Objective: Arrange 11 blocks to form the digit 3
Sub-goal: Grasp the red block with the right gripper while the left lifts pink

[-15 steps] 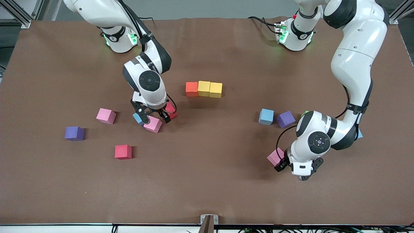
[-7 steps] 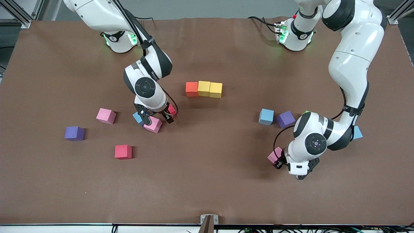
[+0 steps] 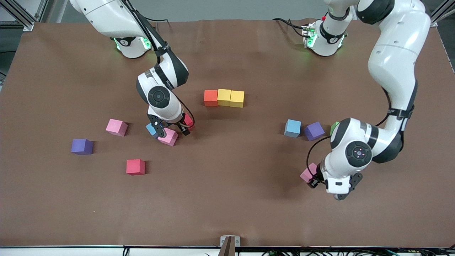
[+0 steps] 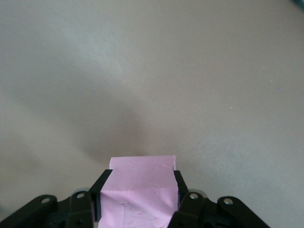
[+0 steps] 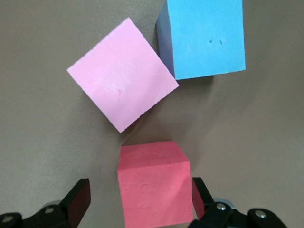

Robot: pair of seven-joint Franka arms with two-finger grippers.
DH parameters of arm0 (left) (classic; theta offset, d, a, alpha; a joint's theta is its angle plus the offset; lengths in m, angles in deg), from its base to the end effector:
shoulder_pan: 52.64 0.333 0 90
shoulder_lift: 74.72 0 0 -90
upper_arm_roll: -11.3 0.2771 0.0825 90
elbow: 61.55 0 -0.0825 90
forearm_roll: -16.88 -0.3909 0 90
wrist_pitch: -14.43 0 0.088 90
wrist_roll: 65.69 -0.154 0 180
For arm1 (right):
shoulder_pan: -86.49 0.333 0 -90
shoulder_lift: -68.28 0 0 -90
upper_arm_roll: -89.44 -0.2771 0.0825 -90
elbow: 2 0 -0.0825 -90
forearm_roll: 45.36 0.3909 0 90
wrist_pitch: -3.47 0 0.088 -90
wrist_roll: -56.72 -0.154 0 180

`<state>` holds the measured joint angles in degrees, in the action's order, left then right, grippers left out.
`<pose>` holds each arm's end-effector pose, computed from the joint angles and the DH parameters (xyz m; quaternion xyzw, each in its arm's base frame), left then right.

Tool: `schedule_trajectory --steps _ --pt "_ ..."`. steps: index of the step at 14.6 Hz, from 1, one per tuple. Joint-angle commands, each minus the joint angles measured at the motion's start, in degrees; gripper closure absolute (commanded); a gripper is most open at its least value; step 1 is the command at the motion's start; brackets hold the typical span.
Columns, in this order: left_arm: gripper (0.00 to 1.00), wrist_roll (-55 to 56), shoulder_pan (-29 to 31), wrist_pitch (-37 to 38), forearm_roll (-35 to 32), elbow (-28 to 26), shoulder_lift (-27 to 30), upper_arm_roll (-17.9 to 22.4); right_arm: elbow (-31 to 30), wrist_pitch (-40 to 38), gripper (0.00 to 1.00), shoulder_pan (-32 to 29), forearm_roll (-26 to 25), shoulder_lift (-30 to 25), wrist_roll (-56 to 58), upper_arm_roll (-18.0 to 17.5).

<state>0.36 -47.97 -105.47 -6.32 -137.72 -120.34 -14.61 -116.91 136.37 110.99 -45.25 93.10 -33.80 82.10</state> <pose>0.7029 -0.1784 0.2142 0.9363 0.3497 0.0310 0.0023 0.4879 0.3071 0.1436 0.8675 -0.4933 -0.0522 0.0373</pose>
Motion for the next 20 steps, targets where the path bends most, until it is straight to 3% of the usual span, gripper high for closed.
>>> schedule_trajectory --steps 1,12,16,20 --pt "0.8 -5.3 0.6 4.1 0.6 -1.0 5.9 0.1 -0.9 1.0 0.05 -0.9 2.7 0.1 1.6 -0.7" --pt "0.79 -19.3 3.4 6.5 1.0 -1.1 12.1 0.1 -2.8 3.6 0.03 -0.6 3.1 0.9 1.6 -0.7" --pt "0.8 -20.3 3.3 11.9 1.1 -1.1 15.5 0.0 -2.8 3.9 0.05 -0.5 3.1 1.4 1.6 -0.7" --pt "0.81 -22.1 3.3 14.7 1.7 -1.0 18.0 -0.2 -2.8 4.7 0.19 -0.2 3.1 2.0 1.5 -0.7"
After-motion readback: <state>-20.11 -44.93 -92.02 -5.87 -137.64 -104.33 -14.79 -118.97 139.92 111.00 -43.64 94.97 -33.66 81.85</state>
